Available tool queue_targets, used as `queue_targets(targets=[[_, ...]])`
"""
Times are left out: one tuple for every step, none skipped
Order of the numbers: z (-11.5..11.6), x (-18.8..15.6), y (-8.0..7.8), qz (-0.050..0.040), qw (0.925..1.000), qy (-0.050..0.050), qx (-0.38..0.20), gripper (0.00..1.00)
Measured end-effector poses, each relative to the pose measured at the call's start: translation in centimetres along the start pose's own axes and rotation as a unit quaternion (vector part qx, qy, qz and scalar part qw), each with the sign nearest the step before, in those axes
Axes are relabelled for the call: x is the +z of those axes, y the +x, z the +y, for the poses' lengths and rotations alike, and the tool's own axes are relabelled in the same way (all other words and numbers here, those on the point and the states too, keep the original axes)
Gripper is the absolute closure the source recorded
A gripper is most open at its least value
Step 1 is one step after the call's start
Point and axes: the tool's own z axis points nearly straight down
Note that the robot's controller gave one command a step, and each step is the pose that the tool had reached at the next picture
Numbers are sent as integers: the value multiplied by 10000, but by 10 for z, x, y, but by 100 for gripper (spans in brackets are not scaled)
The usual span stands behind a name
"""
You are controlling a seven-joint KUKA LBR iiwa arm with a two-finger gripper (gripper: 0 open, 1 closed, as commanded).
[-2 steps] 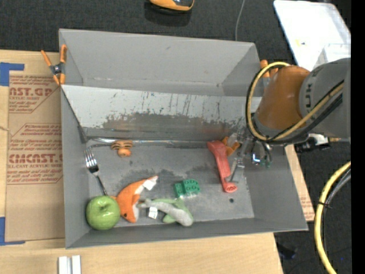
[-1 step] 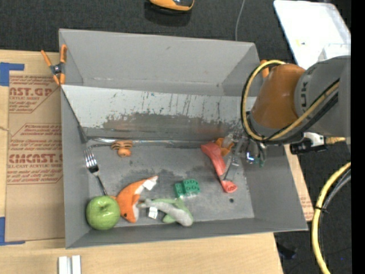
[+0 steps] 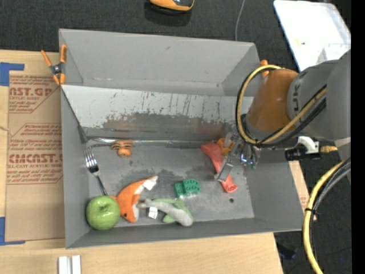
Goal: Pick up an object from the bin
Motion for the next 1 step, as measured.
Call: queue_targets(targets=[[16,-7,2,-188,9913,-42,1303,100]])
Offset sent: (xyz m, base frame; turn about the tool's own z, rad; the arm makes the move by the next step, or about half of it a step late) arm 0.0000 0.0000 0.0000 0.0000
